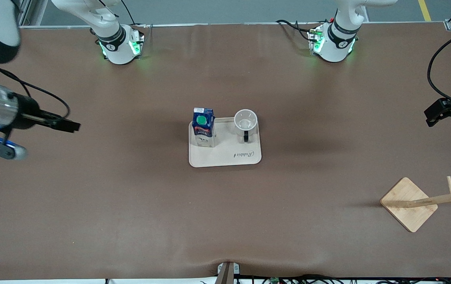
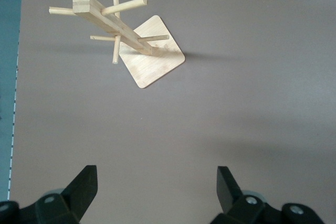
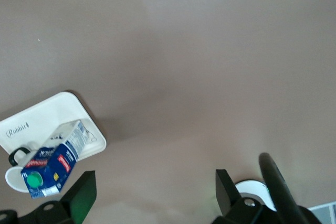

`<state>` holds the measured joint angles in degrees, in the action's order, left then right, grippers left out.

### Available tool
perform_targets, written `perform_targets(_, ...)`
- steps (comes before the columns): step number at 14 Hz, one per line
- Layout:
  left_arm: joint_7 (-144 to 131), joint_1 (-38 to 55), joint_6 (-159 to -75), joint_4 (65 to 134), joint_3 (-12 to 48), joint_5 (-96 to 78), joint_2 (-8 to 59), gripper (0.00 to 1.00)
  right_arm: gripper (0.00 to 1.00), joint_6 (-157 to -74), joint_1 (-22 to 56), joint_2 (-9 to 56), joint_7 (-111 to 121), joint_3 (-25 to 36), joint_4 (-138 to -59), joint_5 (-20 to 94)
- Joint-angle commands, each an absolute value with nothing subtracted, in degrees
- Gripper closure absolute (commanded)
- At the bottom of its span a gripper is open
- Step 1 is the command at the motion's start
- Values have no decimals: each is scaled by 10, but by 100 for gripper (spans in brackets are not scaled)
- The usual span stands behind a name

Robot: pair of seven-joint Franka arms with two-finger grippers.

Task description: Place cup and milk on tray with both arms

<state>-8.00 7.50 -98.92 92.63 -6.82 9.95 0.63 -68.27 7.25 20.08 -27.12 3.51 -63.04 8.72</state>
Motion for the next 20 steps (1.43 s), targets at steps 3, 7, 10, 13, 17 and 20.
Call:
perform_targets(3,-85,76,-982,939,-54,60,-15,0,0,-668,76,156,-268,6,-694,65)
perform_targets(7,-77,75,-981,939,-34,25,-26,0,0,-676,44,110,-132,9,-726,26)
perform_targets(10,-71,76,-963,934,-32,14,-26,0,0,-678,12,85,-80,10,-732,25)
perform_targets(13,-73,76,-914,907,-25,16,-19,0,0,-704,-7,32,-46,11,-783,25)
perform_targets(17,-47,75,-877,911,-25,22,-20,0,0,-776,-2,-32,-45,6,-865,-23)
perform_targets(20,-47,76,-876,907,-25,22,-20,0,0,-778,-5,-35,-4,7,-868,-29)
